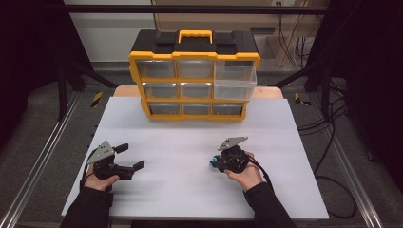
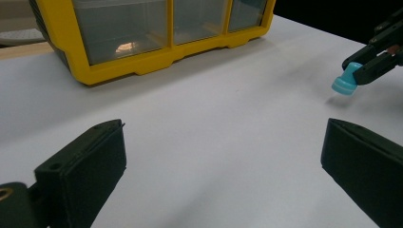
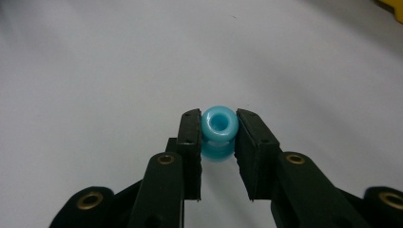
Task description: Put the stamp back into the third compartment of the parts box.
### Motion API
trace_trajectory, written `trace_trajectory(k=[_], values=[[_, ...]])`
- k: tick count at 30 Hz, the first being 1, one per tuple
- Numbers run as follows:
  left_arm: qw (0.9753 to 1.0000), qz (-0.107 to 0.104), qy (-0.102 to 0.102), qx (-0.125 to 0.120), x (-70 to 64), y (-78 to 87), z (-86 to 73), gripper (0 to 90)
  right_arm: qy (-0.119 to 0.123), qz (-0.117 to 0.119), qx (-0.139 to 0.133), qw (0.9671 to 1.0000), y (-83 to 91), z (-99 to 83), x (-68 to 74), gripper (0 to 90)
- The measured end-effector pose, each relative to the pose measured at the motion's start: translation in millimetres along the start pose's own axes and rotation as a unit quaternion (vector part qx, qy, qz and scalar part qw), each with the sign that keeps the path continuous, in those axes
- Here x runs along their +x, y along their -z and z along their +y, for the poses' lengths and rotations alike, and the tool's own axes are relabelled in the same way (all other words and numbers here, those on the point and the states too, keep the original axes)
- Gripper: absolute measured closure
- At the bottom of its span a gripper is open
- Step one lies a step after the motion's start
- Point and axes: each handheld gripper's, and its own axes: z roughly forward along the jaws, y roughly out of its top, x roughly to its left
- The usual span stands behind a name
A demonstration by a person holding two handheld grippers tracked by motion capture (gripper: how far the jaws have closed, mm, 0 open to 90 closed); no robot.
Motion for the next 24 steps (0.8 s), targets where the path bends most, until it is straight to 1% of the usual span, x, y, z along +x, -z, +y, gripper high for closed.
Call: trace_trajectory(k=[6, 18, 24], values=[[1.0000, 0.000, -0.001, 0.001, -0.1, -0.1, -0.1, 0.9, 0.001, -0.002, -0.007, 1.0000, 7.4, 0.3, -1.6, 72.2], [1.0000, 0.000, -0.001, 0.001, -0.1, -0.1, -0.1, 0.9, -0.001, -0.006, -0.029, 0.9995, 25.4, 3.0, -2.6, 72.3], [1.0000, 0.001, 0.000, 0.000, 0.1, -0.1, 0.0, 1.0, 0.003, -0.011, -0.041, 0.9991, 34.7, 5.0, -2.4, 72.3]])
